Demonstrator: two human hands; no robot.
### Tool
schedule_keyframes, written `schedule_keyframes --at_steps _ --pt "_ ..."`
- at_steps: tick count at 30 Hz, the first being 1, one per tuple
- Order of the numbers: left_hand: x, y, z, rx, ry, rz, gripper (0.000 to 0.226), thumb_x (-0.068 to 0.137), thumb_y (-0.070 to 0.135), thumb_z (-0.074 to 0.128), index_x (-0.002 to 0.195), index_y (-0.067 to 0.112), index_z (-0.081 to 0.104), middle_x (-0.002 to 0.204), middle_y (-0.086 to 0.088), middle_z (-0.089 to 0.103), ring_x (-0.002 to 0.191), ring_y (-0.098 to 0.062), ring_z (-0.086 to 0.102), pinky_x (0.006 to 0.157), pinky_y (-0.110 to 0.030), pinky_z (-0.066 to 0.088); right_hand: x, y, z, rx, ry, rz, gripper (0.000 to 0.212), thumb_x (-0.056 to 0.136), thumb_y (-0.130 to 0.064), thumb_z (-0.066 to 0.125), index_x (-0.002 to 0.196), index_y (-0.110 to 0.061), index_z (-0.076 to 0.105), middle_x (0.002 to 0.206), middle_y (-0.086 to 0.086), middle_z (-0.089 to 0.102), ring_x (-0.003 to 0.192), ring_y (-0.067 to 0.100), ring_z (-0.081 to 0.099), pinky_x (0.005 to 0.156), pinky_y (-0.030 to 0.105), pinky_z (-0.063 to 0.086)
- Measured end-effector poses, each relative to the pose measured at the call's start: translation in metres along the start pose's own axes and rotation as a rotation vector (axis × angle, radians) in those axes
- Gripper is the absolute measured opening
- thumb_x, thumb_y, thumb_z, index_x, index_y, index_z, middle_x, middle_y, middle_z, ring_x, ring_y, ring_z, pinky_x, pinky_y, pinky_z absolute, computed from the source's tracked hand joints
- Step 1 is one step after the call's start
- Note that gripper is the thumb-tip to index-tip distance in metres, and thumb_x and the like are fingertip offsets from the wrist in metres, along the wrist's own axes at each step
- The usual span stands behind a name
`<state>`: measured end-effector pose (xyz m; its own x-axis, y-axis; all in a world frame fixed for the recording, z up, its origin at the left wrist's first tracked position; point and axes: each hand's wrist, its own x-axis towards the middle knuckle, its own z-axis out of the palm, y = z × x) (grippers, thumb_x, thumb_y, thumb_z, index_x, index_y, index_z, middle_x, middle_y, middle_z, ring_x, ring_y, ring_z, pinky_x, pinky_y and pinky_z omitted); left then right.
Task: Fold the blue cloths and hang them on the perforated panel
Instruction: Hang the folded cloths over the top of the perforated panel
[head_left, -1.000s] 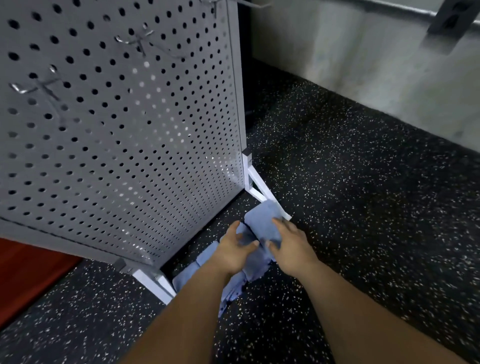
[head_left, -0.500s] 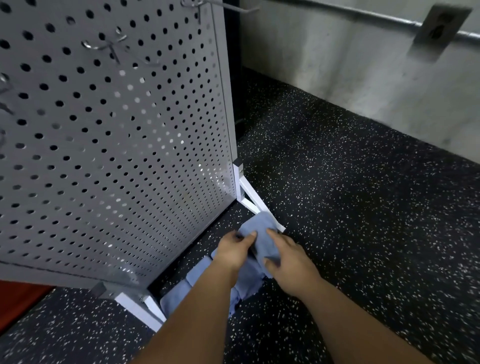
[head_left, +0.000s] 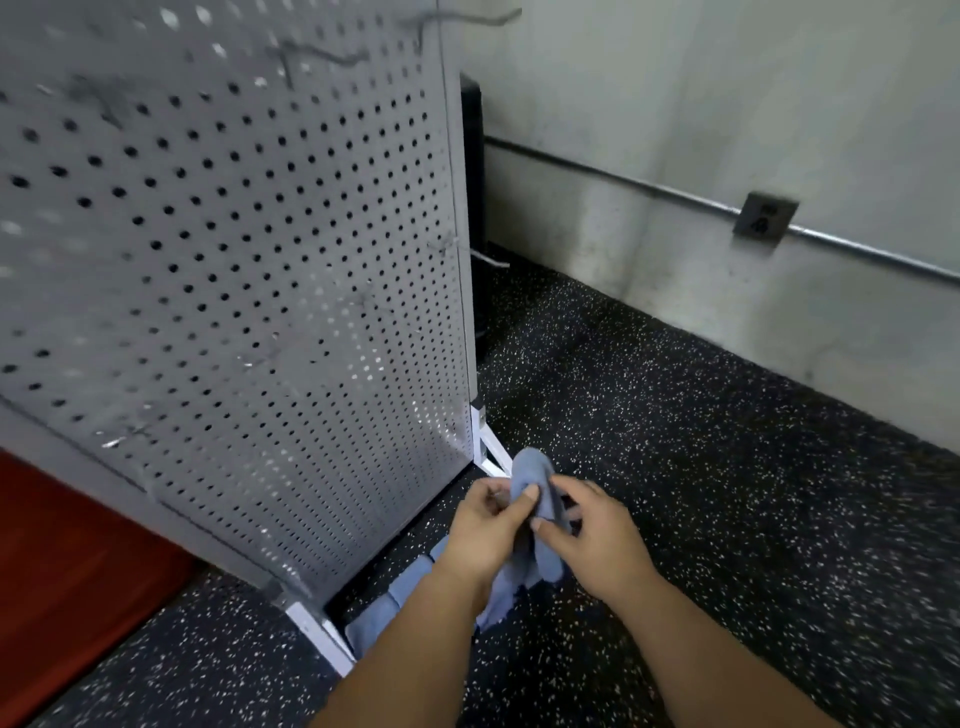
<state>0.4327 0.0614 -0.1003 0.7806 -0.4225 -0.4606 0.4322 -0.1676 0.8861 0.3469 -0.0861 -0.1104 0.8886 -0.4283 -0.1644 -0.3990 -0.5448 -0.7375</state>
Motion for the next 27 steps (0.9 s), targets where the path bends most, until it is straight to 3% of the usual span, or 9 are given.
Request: schedule_keyframes --at_steps 4,6,9,13,19,24,27 --pt "-0.057 0.049 -0.006 0.075 0.01 0.156 0.026 0.099 0.021 0.076 0.12 0.011 0.062 0.108 -0.005 0.077 0.098 -0.017 0.075 0.079 -0.024 0.059 -0.028 -0.049 -0.037 0.023 0.061 -0.077 0.044 0.091 -0.039 0.078 0.132 -0.045 0.063 0.106 -0.022 0.075 0.087 -0.001 0.073 0.084 0.039 0.063" --pt "-0.082 0.069 -0.009 0.126 0.032 0.238 0.024 0.099 0.019 0.075 0.118 0.016 0.061 0.105 -0.001 0.076 0.092 -0.014 0.074 0.078 -0.026 0.059 -0.041 -0.073 -0.054 -0.004 0.101 -0.126 0.039 0.094 -0.041 0.075 0.13 -0.049 0.061 0.103 -0.023 0.075 0.083 0.0 0.073 0.08 0.04 0.063" --pt "-0.118 0.098 -0.012 0.216 0.071 0.35 0.023 0.099 0.021 0.074 0.115 0.026 0.058 0.096 0.009 0.076 0.073 -0.004 0.068 0.071 -0.029 0.056 -0.061 -0.108 -0.077 -0.012 0.138 -0.191 0.035 0.097 -0.042 0.071 0.129 -0.054 0.06 0.106 -0.028 0.075 0.092 -0.003 0.072 0.085 0.039 0.062" --pt "-0.159 0.136 -0.01 0.305 0.143 0.459 0.024 0.101 0.026 0.068 0.116 0.041 0.057 0.107 0.016 0.074 0.095 -0.003 0.071 0.082 -0.023 0.057 -0.088 -0.151 -0.105 0.007 0.19 -0.252 0.042 0.095 -0.053 0.072 0.133 -0.056 0.056 0.112 -0.031 0.074 0.105 -0.001 0.071 0.091 0.036 0.062" --pt "-0.198 0.197 -0.01 0.515 0.263 0.673 0.027 0.102 0.044 0.062 0.127 0.049 0.052 0.105 0.021 0.073 0.09 0.001 0.069 0.082 -0.04 0.062 -0.114 -0.21 -0.148 0.024 0.327 -0.323 0.04 0.098 -0.052 0.069 0.135 -0.053 0.056 0.114 -0.023 0.075 0.103 0.006 0.072 0.087 0.041 0.062" --pt "-0.221 0.243 -0.007 0.565 0.377 0.83 0.039 0.101 0.048 0.061 0.14 0.044 0.054 0.112 0.014 0.075 0.096 -0.009 0.071 0.085 -0.043 0.062 -0.115 -0.255 -0.179 0.022 0.451 -0.386 0.037 0.099 -0.055 0.064 0.135 -0.049 0.059 0.114 -0.019 0.076 0.102 0.01 0.072 0.087 0.042 0.061" --pt "-0.225 0.274 -0.007 0.591 0.459 0.889 0.036 0.102 0.044 0.062 0.138 0.04 0.06 0.111 0.011 0.077 0.098 -0.014 0.072 0.086 -0.041 0.061 -0.105 -0.276 -0.192 0.009 0.508 -0.408 0.041 0.097 -0.061 0.053 0.135 -0.048 0.056 0.113 -0.014 0.077 0.102 0.019 0.072 0.087 0.044 0.06"
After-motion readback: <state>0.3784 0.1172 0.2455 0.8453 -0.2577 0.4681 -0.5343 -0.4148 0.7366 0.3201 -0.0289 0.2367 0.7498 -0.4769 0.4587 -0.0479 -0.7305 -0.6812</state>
